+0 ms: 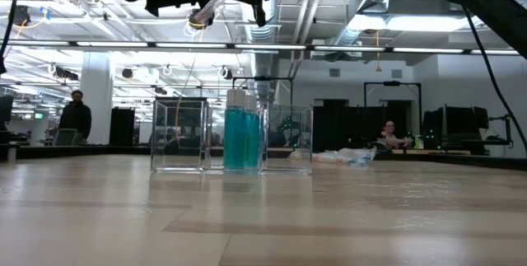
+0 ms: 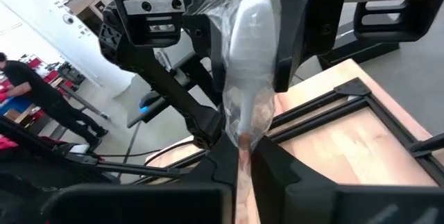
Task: Pick & Place toothbrushing station
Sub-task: Put the top left orange toothbrush into the transparent organizer
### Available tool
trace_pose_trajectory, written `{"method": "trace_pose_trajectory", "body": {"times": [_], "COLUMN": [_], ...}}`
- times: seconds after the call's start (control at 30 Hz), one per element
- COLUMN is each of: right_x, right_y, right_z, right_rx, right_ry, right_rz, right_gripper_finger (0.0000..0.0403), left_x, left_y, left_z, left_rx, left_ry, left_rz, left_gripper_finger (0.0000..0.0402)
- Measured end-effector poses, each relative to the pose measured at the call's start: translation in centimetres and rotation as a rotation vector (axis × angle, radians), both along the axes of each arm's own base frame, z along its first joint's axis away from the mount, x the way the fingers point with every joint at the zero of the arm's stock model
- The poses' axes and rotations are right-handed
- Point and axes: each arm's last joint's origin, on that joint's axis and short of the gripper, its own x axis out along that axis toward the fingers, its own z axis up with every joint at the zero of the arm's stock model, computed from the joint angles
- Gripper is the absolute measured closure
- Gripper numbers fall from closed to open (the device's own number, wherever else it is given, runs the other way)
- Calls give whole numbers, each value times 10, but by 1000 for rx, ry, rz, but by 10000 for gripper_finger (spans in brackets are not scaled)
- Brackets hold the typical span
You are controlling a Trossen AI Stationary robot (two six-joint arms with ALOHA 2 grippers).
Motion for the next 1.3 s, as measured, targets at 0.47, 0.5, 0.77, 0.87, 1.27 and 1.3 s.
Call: {"method": "trace_pose_trajectory", "body": {"times": [0.47, 0.5, 0.77, 0.87, 1.27, 1.3], "right_x": [-22, -26, -65, -80, -121, -123], "right_y": [-28, -33, -65, -68, -67, -67], "right_z": [9, 12, 19, 24, 53, 54], "right_rx": [-14, -23, -18, -34, -190, -199], "right_ry": [-24, -32, 20, 48, 52, 54], "right_rz": [-51, -63, -162, -175, -241, -241], "right_gripper_finger": [180, 173, 172, 181, 215, 217], "left_x": [-20, -23, -46, -50, -57, -56], "left_y": [13, 15, 20, 9, -82, -93], "left_z": [0, 0, 6, 19, 8, 2], "left_rx": [42, 43, 154, 265, 278, 264], "left_ry": [4, 6, -11, -45, -136, -142], "left_rz": [22, 24, 79, 107, 294, 304], "left_gripper_finger": [366, 366, 366, 366, 366, 366]}}
